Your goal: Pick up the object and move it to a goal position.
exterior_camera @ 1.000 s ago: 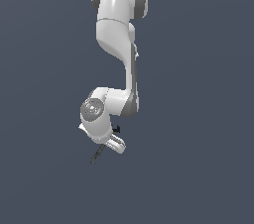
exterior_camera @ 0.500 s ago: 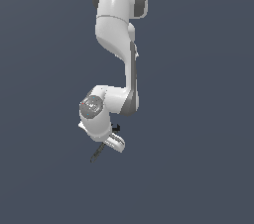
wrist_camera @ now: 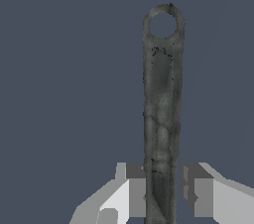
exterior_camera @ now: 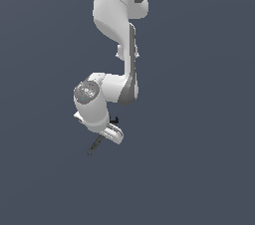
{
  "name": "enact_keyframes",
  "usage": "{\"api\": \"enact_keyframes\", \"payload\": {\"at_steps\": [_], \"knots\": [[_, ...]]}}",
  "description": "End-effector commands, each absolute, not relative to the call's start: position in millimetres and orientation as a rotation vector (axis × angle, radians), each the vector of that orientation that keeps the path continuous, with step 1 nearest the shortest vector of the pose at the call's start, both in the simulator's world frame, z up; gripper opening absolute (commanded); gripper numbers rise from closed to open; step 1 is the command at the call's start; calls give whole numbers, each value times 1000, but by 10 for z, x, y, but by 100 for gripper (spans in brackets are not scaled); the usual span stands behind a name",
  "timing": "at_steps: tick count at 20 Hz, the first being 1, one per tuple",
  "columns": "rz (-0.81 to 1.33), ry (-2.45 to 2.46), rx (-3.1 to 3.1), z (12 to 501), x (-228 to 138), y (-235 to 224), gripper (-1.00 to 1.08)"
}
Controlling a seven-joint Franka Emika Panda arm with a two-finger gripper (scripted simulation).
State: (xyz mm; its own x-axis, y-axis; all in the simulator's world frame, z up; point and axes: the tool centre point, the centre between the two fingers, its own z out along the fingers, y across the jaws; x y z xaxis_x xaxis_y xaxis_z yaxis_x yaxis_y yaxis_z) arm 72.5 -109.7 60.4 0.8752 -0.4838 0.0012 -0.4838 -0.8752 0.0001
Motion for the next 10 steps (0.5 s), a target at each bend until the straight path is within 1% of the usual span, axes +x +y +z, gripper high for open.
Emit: {"api": "enact_keyframes", "payload": {"at_steps": [1,10], "knots": [[4,-785,3042,786,644,-1131,-100],[3,-785,3043,1578,271,-1276,-100]]}}
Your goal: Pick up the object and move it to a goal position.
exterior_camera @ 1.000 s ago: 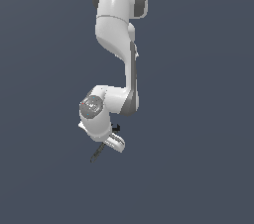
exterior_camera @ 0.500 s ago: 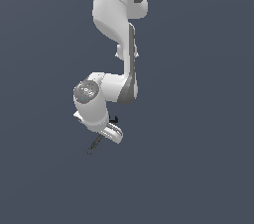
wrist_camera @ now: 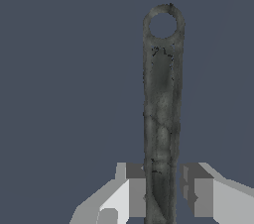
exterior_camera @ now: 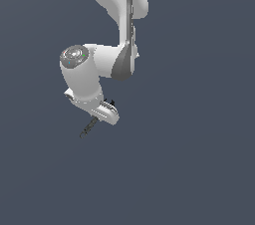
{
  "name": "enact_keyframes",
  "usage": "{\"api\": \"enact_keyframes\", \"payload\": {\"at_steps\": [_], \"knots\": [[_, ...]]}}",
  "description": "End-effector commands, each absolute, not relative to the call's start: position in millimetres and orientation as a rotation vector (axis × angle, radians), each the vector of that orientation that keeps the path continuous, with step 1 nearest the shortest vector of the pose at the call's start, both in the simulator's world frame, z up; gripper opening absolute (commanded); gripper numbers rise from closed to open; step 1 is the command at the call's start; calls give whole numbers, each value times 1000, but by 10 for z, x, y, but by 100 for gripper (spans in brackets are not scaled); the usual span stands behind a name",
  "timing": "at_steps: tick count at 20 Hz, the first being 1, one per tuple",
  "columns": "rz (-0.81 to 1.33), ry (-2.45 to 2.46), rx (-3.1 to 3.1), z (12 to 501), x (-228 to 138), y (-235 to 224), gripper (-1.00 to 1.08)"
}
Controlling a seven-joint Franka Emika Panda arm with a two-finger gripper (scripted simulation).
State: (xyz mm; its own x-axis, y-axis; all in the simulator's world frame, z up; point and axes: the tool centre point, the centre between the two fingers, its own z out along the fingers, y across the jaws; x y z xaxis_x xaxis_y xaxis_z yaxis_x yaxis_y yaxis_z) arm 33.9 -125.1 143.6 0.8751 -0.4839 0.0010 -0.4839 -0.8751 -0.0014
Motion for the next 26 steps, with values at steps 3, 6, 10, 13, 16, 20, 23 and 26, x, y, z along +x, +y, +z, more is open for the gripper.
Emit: {"api": "enact_keyframes", "payload": {"at_steps": [3,6,10,13,16,20,23,26], "knots": [[-2,785,-3040,1864,139,-1330,-100],[-2,785,-3040,2165,1,-1386,-100],[-2,784,-3039,2591,-193,-1467,-100],[-2,784,-3039,2928,-343,-1530,-100],[-1,785,-3040,3261,-490,-1595,-100],[-1,785,-3040,3702,-680,-1680,-100],[0,785,-3040,4004,-805,-1737,-100],[0,785,-3040,4274,-914,-1791,-100]]}}
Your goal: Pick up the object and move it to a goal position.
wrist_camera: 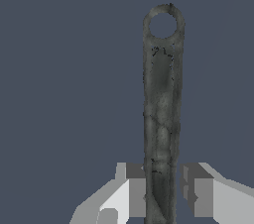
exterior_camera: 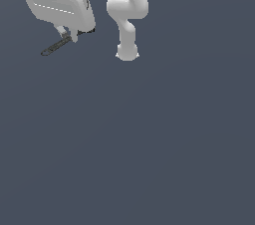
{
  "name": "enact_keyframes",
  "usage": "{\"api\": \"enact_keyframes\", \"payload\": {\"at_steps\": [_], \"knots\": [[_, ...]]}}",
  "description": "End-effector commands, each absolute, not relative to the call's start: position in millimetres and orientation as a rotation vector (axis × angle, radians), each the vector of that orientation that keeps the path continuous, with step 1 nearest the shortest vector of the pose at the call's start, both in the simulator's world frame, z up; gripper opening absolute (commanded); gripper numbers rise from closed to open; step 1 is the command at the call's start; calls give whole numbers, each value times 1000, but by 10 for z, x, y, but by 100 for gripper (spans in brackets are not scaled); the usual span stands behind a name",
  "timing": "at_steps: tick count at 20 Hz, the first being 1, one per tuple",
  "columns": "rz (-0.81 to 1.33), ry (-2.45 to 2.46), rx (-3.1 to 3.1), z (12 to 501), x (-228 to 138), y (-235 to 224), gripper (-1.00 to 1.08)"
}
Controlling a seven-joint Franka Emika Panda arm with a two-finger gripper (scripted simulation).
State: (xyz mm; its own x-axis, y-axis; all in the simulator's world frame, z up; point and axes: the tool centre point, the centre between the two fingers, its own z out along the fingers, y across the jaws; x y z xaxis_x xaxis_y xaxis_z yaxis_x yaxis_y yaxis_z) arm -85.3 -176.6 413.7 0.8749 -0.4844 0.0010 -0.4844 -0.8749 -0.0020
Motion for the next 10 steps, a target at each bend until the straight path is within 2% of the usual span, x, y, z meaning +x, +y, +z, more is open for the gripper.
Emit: {"api": "enact_keyframes", "payload": {"at_steps": [1,10], "knots": [[0,785,-3041,4353,-944,-1803,-100],[0,783,-3042,4806,-1106,-1891,-100]]}}
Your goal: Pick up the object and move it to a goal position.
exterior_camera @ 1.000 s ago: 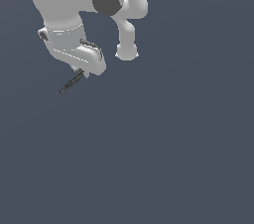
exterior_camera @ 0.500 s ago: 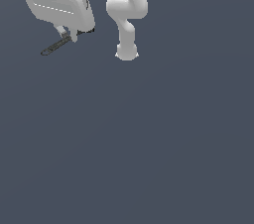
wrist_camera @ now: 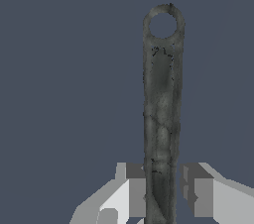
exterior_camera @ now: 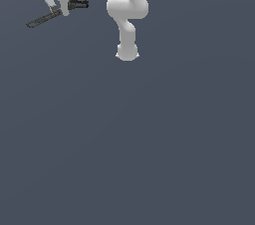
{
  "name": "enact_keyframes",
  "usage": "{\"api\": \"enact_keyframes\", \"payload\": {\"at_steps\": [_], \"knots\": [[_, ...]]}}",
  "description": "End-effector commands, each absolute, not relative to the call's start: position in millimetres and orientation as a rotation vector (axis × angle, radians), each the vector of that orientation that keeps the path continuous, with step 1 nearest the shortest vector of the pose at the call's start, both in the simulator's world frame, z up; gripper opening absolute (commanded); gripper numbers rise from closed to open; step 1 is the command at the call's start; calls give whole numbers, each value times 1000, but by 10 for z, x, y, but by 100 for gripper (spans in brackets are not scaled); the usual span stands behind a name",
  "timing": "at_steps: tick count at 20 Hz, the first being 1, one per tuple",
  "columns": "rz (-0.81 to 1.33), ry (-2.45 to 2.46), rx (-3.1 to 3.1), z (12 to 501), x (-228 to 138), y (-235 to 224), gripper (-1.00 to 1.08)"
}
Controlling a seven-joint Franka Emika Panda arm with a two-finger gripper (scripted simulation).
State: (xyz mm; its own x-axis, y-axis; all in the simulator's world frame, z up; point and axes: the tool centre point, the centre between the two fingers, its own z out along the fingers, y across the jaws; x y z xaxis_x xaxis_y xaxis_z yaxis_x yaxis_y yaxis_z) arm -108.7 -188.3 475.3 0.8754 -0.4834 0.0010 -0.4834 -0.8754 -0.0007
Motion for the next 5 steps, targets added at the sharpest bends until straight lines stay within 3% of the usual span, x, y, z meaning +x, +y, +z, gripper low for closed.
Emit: {"api": "enact_keyframes", "payload": {"at_steps": [1,5], "knots": [[0,783,-3042,4829,-1113,-1896,-100],[0,783,-3042,4870,-1126,-1906,-100]]}}
